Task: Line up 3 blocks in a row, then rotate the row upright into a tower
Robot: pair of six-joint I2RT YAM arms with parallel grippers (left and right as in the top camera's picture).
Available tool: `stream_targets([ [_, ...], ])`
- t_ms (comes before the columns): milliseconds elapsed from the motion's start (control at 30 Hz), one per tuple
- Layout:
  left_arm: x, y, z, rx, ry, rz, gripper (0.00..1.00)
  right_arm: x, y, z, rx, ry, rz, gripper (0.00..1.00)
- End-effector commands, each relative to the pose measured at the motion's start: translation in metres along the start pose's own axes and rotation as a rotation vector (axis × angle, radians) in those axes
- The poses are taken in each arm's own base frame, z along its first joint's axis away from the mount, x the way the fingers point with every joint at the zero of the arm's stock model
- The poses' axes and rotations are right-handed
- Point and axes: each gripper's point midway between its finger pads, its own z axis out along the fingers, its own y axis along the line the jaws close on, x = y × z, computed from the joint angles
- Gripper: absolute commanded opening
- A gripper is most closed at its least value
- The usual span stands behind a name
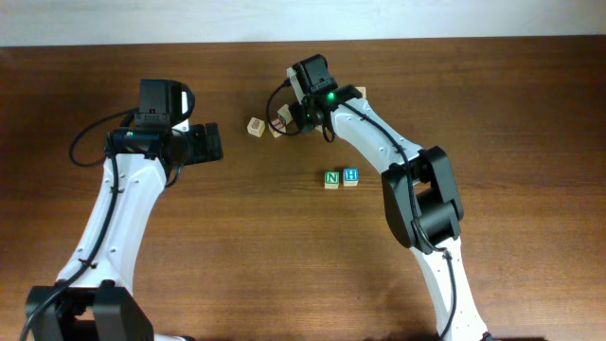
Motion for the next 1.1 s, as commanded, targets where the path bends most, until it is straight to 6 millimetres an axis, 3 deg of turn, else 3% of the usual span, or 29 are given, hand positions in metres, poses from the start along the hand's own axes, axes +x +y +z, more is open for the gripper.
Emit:
stream_targets([
  [0, -0.005, 0.000, -0.001, -0.009, -0.008, -0.011, 1.00, 0.013, 0.002, 0.007, -0.004, 0.040, 0.049, 0.28],
  [100, -0.005, 0.000, -0.001, -0.009, -0.008, -0.011, 0.99, 0.024, 0.004, 0.005, -0.009, 0.086, 0.154, 0.24],
  [233, -0.005, 0.000, -0.001, -0.009, -0.008, -0.011, 0.99, 0.016, 0.035, -0.020, -0.099, 0.130, 0.256, 0.24],
  [267, -0.005, 0.000, -0.001, -0.009, -0.008, -0.011, 0.99, 0.024, 0.048, -0.028, -0.102, 0.185, 0.290, 0.24],
  [367, -0.005, 0.000, -0.001, -0.009, -0.008, -0.011, 1.00, 0.073, 0.078, -0.047, -0.081, 0.407, 0.368, 0.23],
  [500, -0.005, 0.000, -0.001, -0.008, -0.008, -0.011, 0.99, 0.124, 0.077, -0.074, -0.002, 0.637, 0.416, 0.23],
  [567, -0.004, -0.001, -0.001, 0.000, -0.007, -0.011, 0.99, 0.133, 0.066, -0.079, 0.063, 0.668, 0.398, 0.24],
  [700, -0.002, -0.002, -0.001, 0.008, 0.003, -0.010, 0.99, 0.141, 0.064, -0.085, 0.073, 0.705, 0.398, 0.24],
  [733, -0.002, -0.002, -0.001, 0.008, 0.003, -0.010, 0.99, 0.141, 0.064, -0.085, 0.073, 0.705, 0.398, 0.24],
  [833, -0.002, -0.002, -0.001, 0.007, 0.002, -0.010, 0.99, 0.133, 0.065, -0.085, 0.072, 0.679, 0.421, 0.36],
  [967, -0.002, -0.002, -0.001, 0.007, 0.002, -0.010, 0.99, 0.088, 0.065, -0.109, 0.040, 0.574, 0.425, 0.45],
  [1033, -0.003, -0.006, -0.002, 0.026, 0.001, -0.011, 0.99, 0.048, 0.063, -0.154, -0.001, 0.481, 0.404, 0.45],
  [1067, -0.012, -0.014, -0.015, 0.072, -0.016, -0.011, 0.99, 0.026, 0.064, -0.193, -0.050, 0.412, 0.370, 0.45],
])
